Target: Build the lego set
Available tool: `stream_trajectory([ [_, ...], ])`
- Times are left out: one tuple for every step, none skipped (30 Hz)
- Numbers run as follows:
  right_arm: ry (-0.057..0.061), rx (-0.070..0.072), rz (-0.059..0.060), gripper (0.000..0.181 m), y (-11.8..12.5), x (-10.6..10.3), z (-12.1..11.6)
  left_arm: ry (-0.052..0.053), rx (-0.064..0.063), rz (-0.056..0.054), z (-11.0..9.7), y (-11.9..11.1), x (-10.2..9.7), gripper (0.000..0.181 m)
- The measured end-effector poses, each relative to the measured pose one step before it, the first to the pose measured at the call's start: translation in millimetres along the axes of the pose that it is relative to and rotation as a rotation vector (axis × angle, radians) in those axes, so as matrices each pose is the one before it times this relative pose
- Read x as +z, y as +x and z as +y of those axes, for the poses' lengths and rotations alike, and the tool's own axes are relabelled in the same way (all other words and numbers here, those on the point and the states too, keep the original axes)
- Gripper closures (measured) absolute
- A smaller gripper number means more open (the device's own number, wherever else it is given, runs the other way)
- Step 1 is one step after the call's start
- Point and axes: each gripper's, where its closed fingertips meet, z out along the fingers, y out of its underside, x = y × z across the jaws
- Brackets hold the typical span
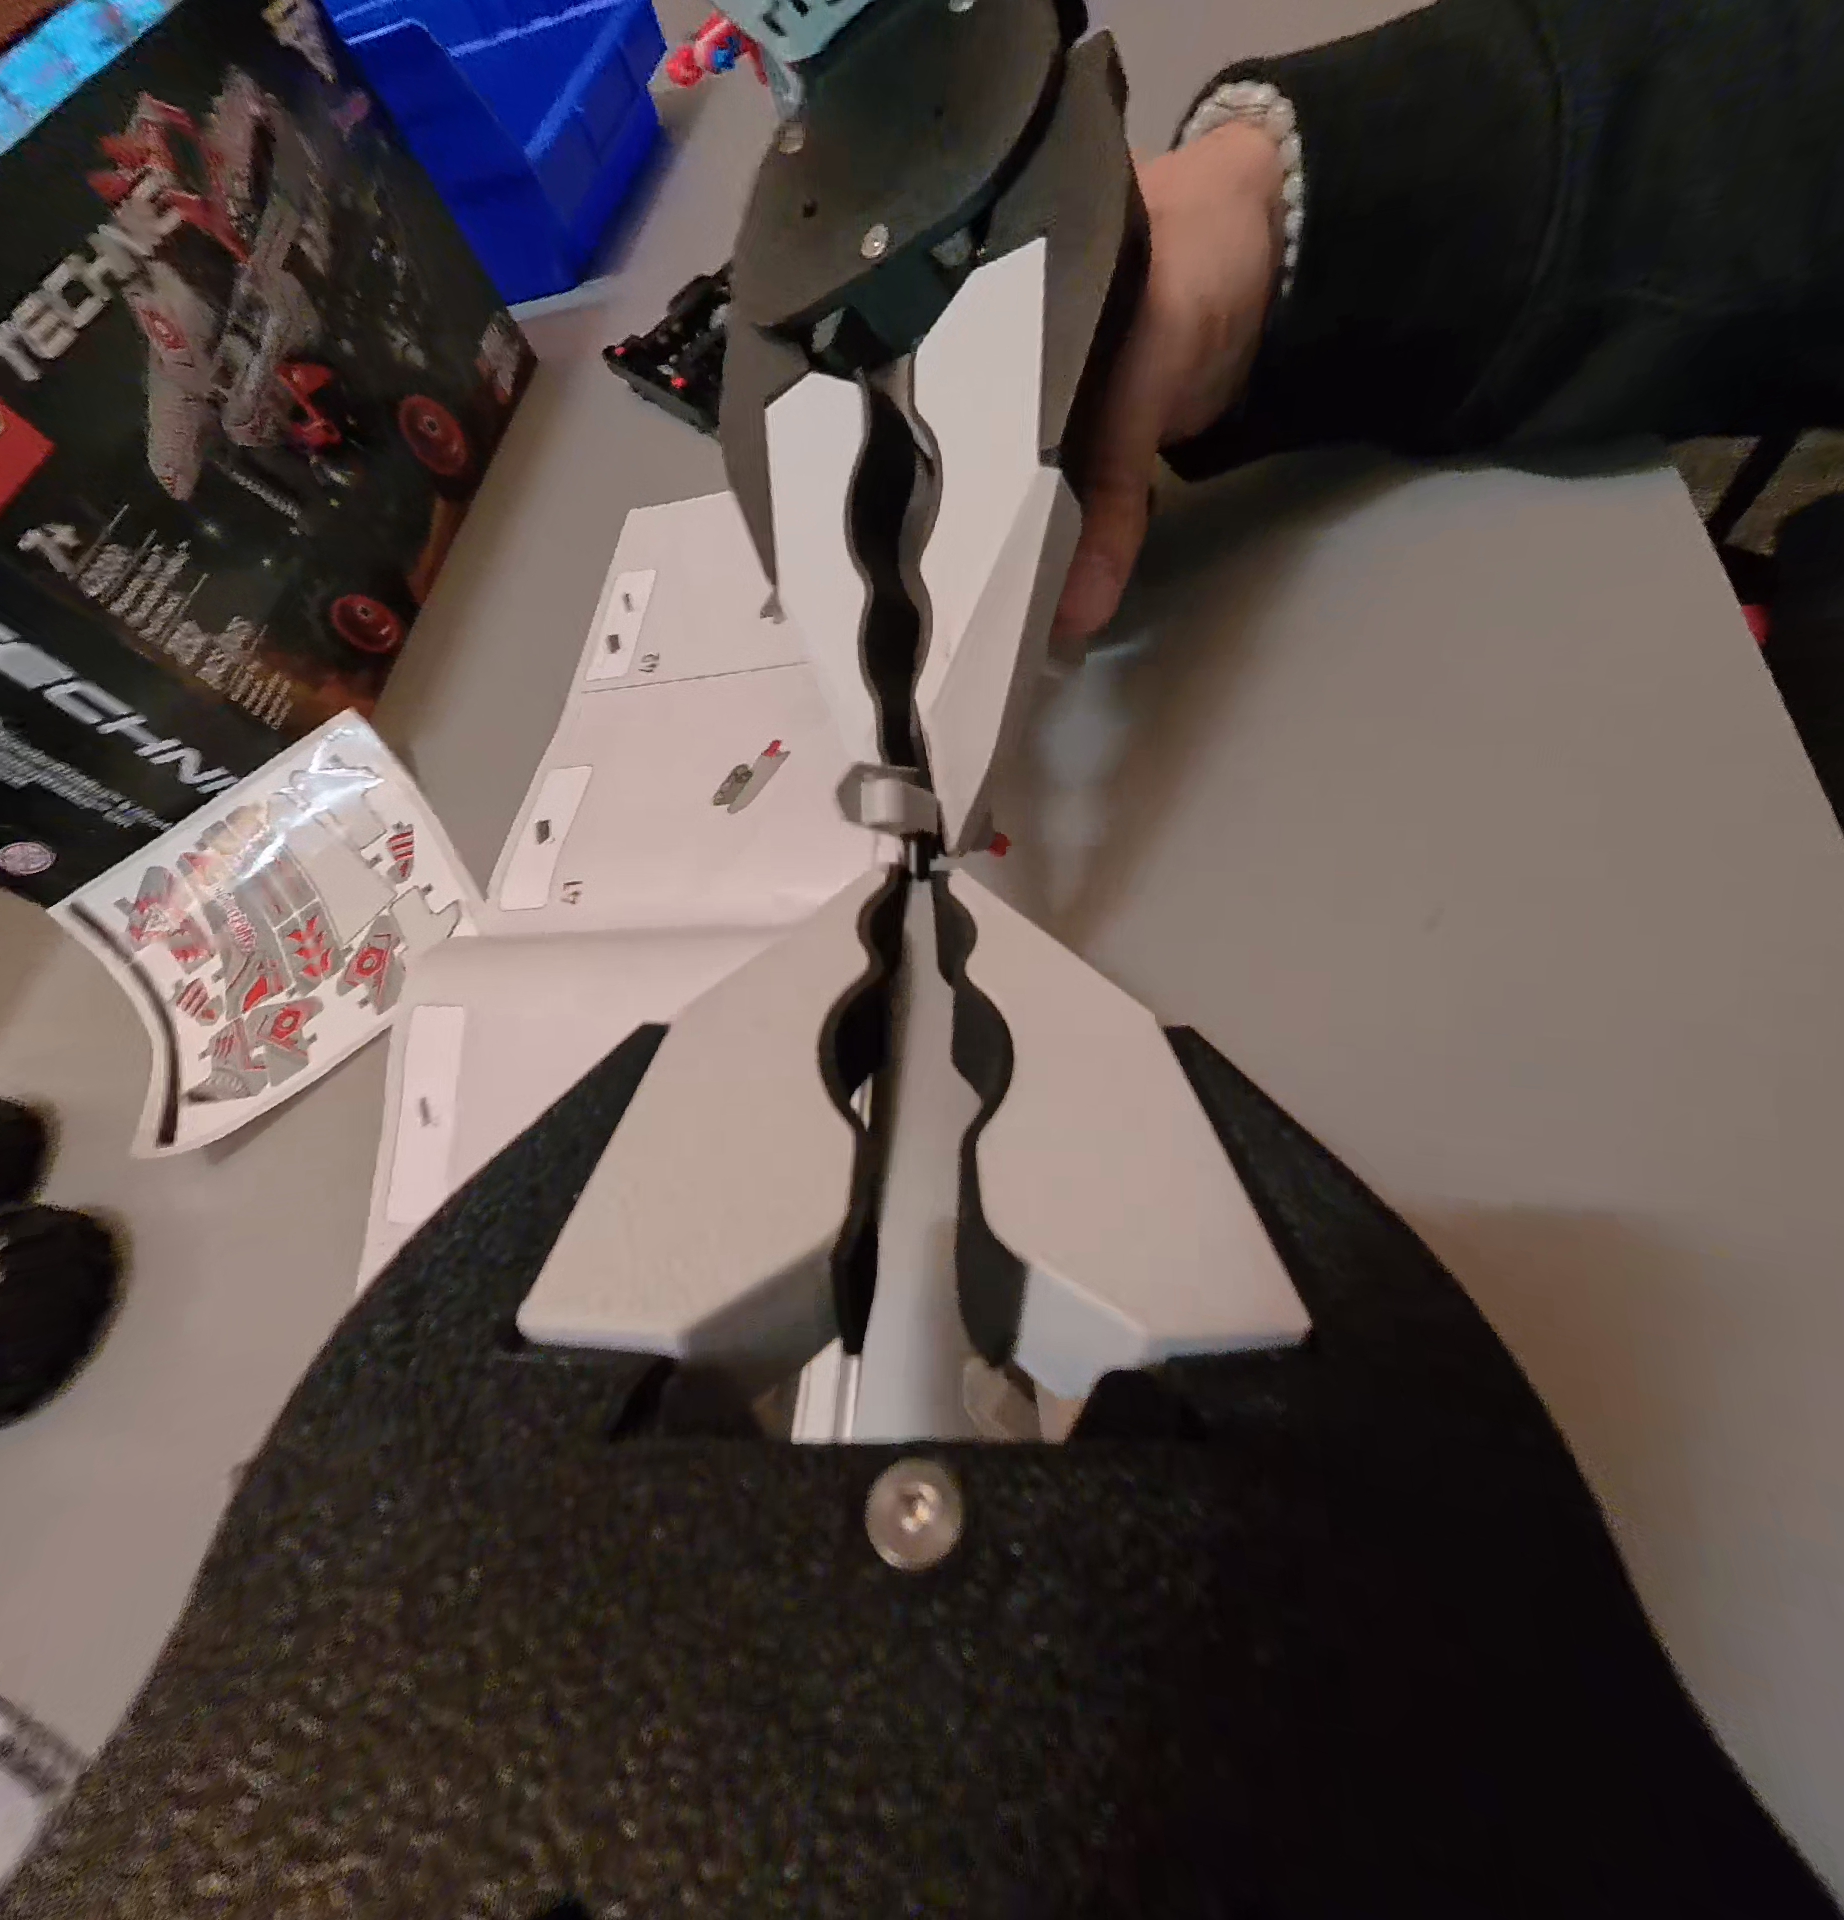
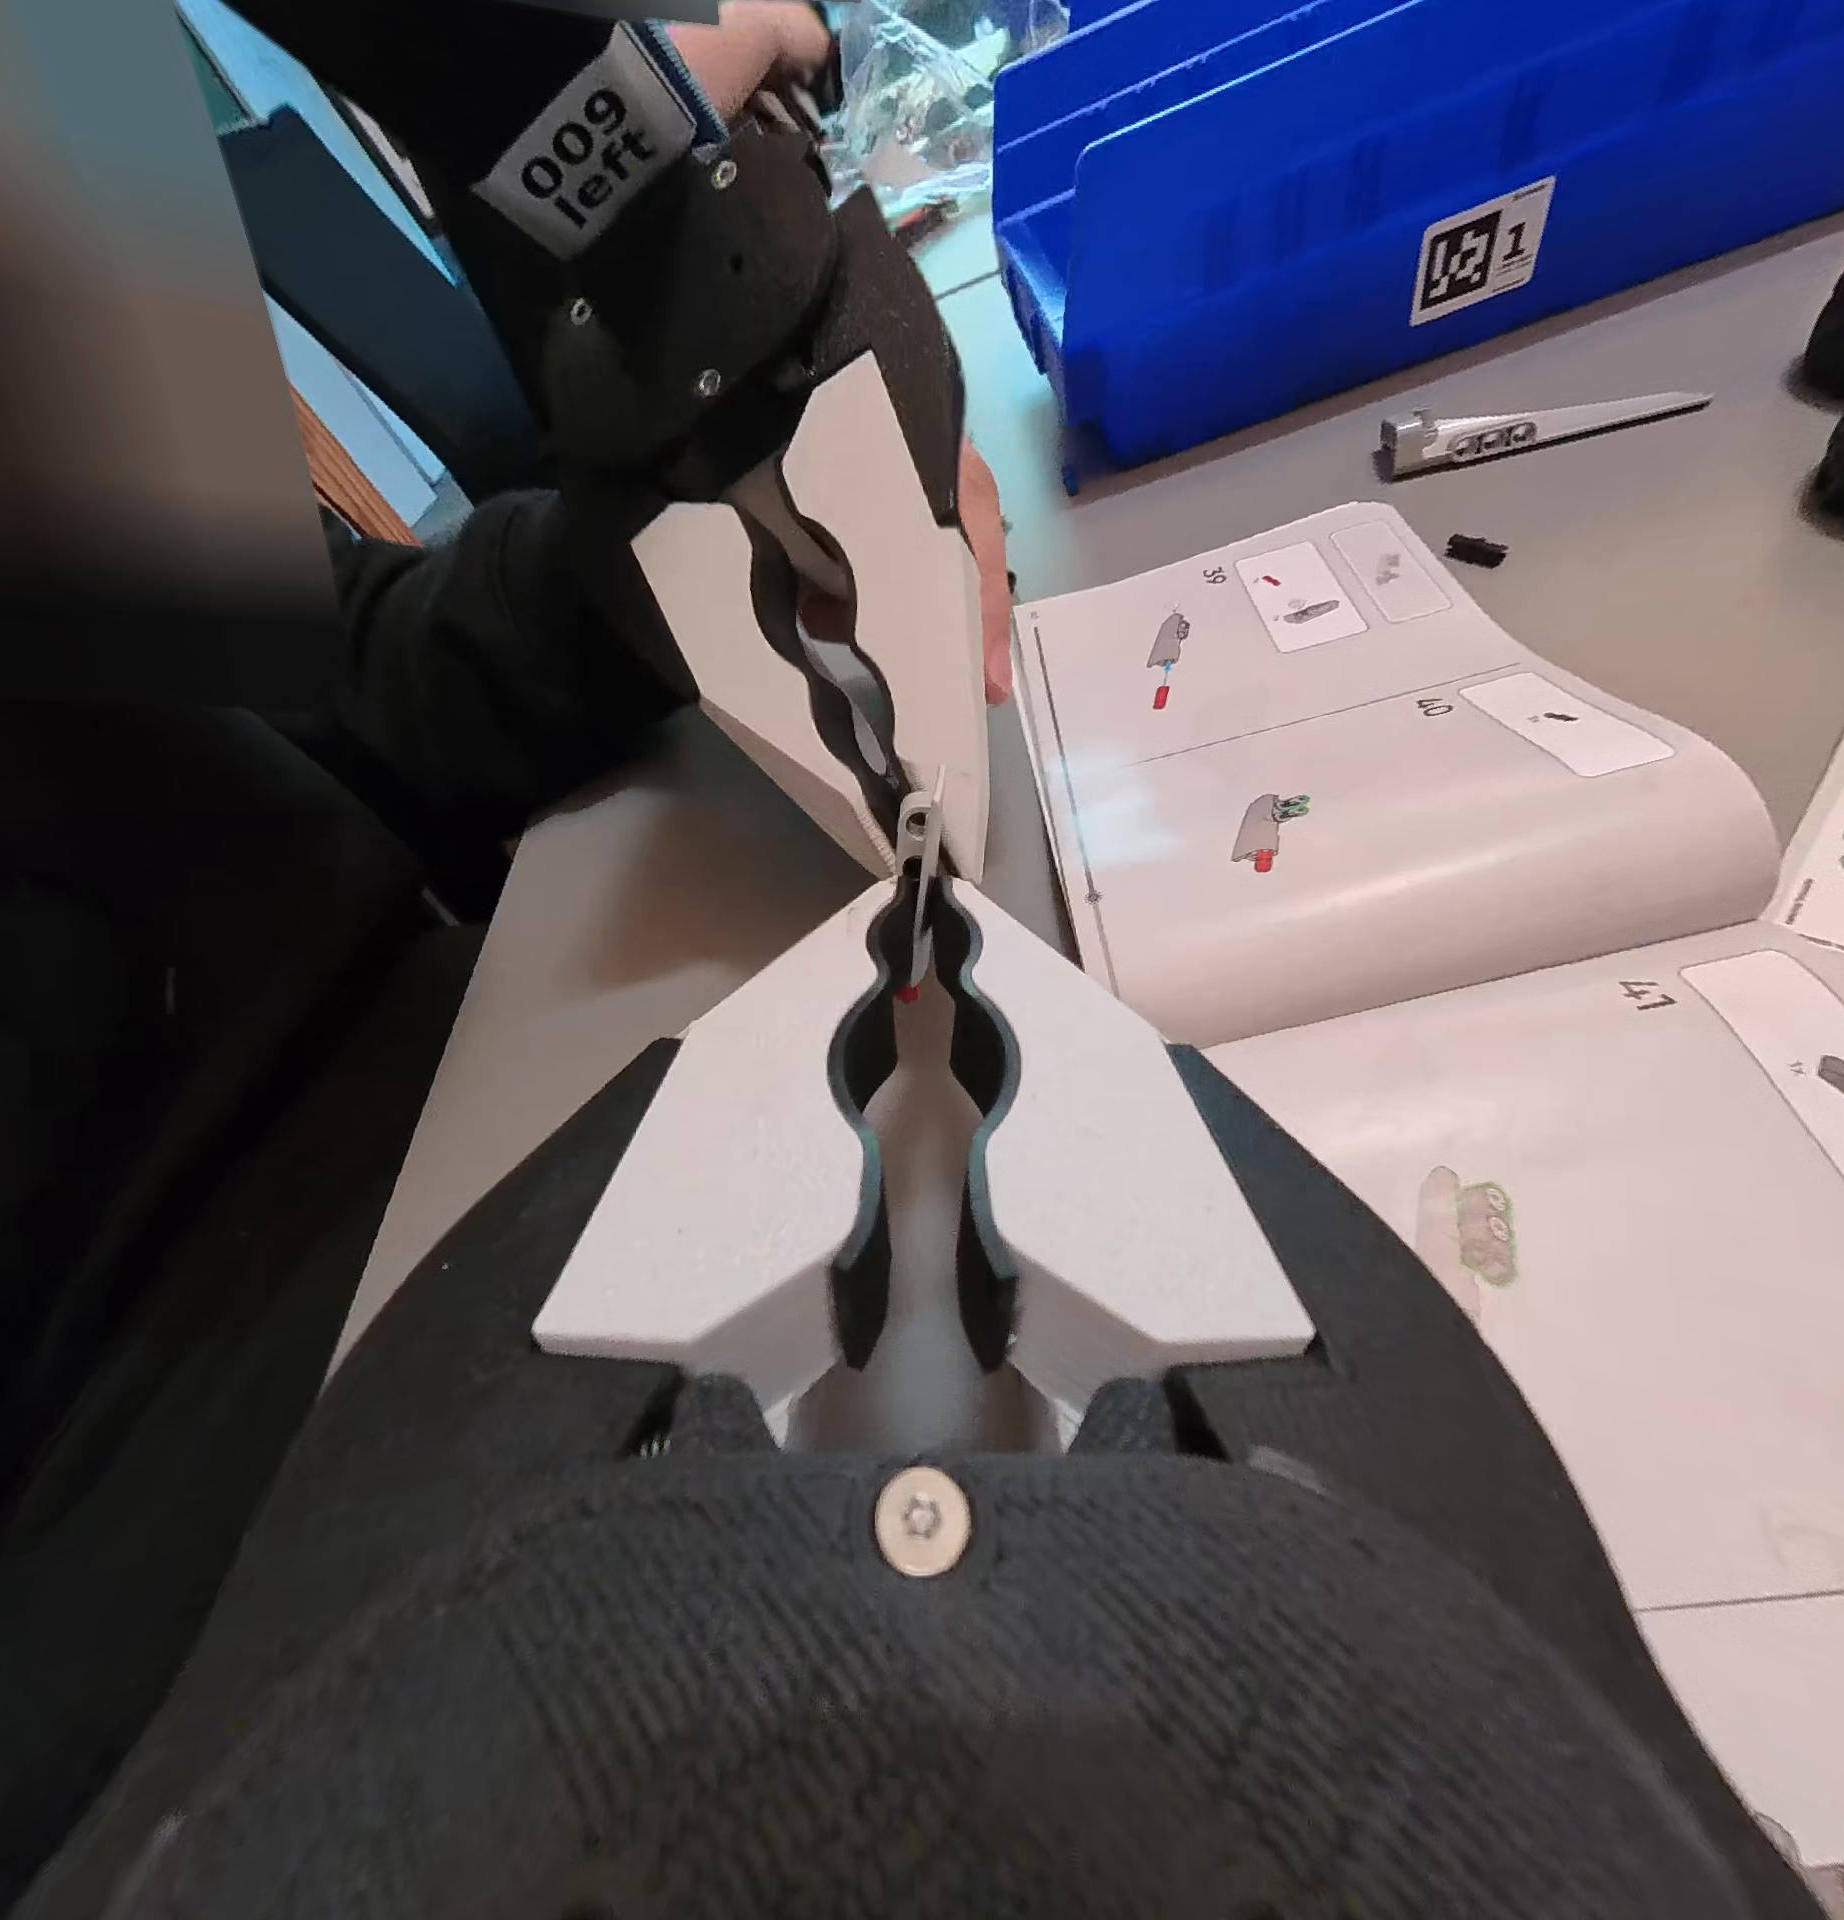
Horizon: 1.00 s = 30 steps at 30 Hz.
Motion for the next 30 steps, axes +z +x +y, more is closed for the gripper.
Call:
stream_trajectory([
  [0.0202, 0.0133, 0.0182, 0.179, 3.71, -2.08, -2.56, -0.0074, -0.0037, -0.0256, 0.59, -5.17, -3.84, 0.176],
  [0.0288, 0.0219, 0.02, 0.179, 4.72, -3.24, -3.49, -0.0105, -0.0102, -0.0319, 1.46, -7.14, -5.66, 0.176],
  [0.0277, 0.0256, 0.0101, 0.179, 3.79, -3.55, -3.15, -0.0117, -0.0214, -0.0322, 2.53, -8.39, -6.83, 0.175],
  [0.0233, 0.028, 0.0199, 0.179, 5.2, -3.45, -2.59, -0.0114, -0.0254, -0.0317, 2.95, -8.89, -7.36, 0.176],
  [0.0207, 0.0269, 0.0286, 0.179, 6.07, -2.7, -2.24, -0.0156, -0.0282, -0.0464, 3.7, -11.42, -7.48, 0.177],
  [0.0085, 0.0221, 0.0129, 0.179, 3.32, -1.27, -0.79, -0.0149, -0.036, -0.0657, 3.66, -14.61, -7.43, 0.177],
  [-0.0055, 0.0196, 0.0091, 0.179, 2.42, -0.13, 1.12, -0.0095, -0.0397, -0.0506, 3.02, -12.56, -6.24, 0.178],
  [-0.0065, 0.0154, 0.0238, 0.179, 4.2, 0.46, 1.08, -0.0086, -0.0373, -0.0189, 3.21, -7.62, -4.62, 0.177],
  [-0.0011, 0.0048, 0.0187, 0.179, 2.92, 0.22, -0.03, -0.0145, -0.0335, -0.0017, 4.34, -4.38, -2.98, 0.176],
  [-0.0041, -0.0002, -0.0051, 0.179, -0.66, 0.37, 0.57, -0.0257, -0.025, -0.0065, 5.6, -4.39, -2.03, 0.175],
  [-0.0042, 0.0004, -0.0135, 0.179, -1.59, 0.33, 0.45, -0.036, -0.014, -0.0223, 6.95, -6.03, -2.07, 0.174],
  [0.0015, 0.0058, 0.0018, 0.179, 0.76, -0.14, -0.25, -0.037, -0.0103, -0.0345, 6.49, -7.56, -2.29, 0.172],
  [0.0045, 0.0093, 0.0051, 0.179, 1.69, -0.44, -0.65, -0.0259, -0.0144, -0.0407, 4.28, -8.9, -2.29, 0.172],
  [0.0043, 0.0095, -0.0042, 0.179, 0.52, -0.46, -0.58, -0.0137, -0.0274, -0.035, 1.54, -8.85, -1.37, 0.172],
  [0.0061, 0.0088, -0.0069, 0.179, 0.05, -0.73, -0.78, -0.0067, -0.0406, -0.0194, -0.71, -7.43, 0.96, 0.172],
  [0.0089, 0.0094, -0.0043, 0.18, 0.55, -0.92, -1.19, -0.0055, -0.0394, -0.006, -2.93, -5.91, 3.85, 0.172],
  [0.0095, 0.0088, -0.0065, 0.179, 0.13, -1.12, -1.16, -0.0098, -0.0172, -0.0037, -3.5, -5.69, 6.57, 0.173],
  [0.009, 0.0078, -0.0127, 0.179, -0.78, -1.08, -1.2, -0.0372, 0.0134, -0.0154, 0.47, -7.57, 8.58, 0.173],
  [0.0095, 0.008, -0.0176, 0.179, -1.33, -1.06, -1.17, -0.0678, 0.0224, -0.024, 4.65, -8.47, 8.98, 0.172],
  [0.0142, 0.0092, -0.0102, 0.179, -0.29, -1.57, -1.84, -0.0693, 0.0129, -0.016, 4.74, -6.32, 8.88, 0.169],
  [0.0168, 0.0084, -0.0102, 0.179, -0.38, -1.85, -2.09, -0.048, 0.0072, -0.0078, 1.53, -4.78, 8.12, 0.168],
  [0.0139, 0.0074, -0.0202, 0.179, -1.95, -1.65, -1.6, -0.0184, 0.0042, -0.0151, -1.37, -5.5, 6.7, 0.17],
  [0.0112, 0.0092, -0.0143, 0.179, -1.23, -1.38, -1.14, -0.0108, 0.003, -0.0088, -0.94, -4.31, 5.66, 0.173],
  [0.01, 0.0069, -0.0029, 0.179, 0.29, -1.07, -1.29, -0.0211, -0.0067, 0.0054, 1.38, -1.98, 5.33, 0.173],
  [0.0055, 0.0008, -0.0102, 0.179, -1.28, -0.63, -0.63, -0.028, -0.0132, 0.0138, 2.87, -0.42, 5.12, 0.173],
  [-0.0002, -0.0036, -0.0179, 0.179, -2.65, -0.12, 0.07, -0.0209, -0.0115, 0.0146, 2.6, 0.16, 4.73, 0.172],
  [-0.0015, -0.0023, -0.0023, 0.179, -0.47, 0.23, 0.25, -0.0098, -0.0135, 0.0132, 1.64, -0.02, 4.38, 0.172],
  [-0.002, -0.0019, 0.0023, 0.179, 0.09, 0.19, 0.23, -0.0162, -0.0212, 0.019, 3.09, 1.18, 3.68, 0.172],
  [-0.0035, -0.0049, -0.0135, 0.179, -2.2, 0.41, 0.49, -0.0226, -0.0204, 0.0187, 4.02, 1.88, 3.15, 0.172],
  [-0.0001, -0.0042, -0.0076, 0.179, -1.35, 0.09, 0.03, -0.0153, -0.0102, 0.0147, 3.1, 1.72, 2.91, 0.17],
])
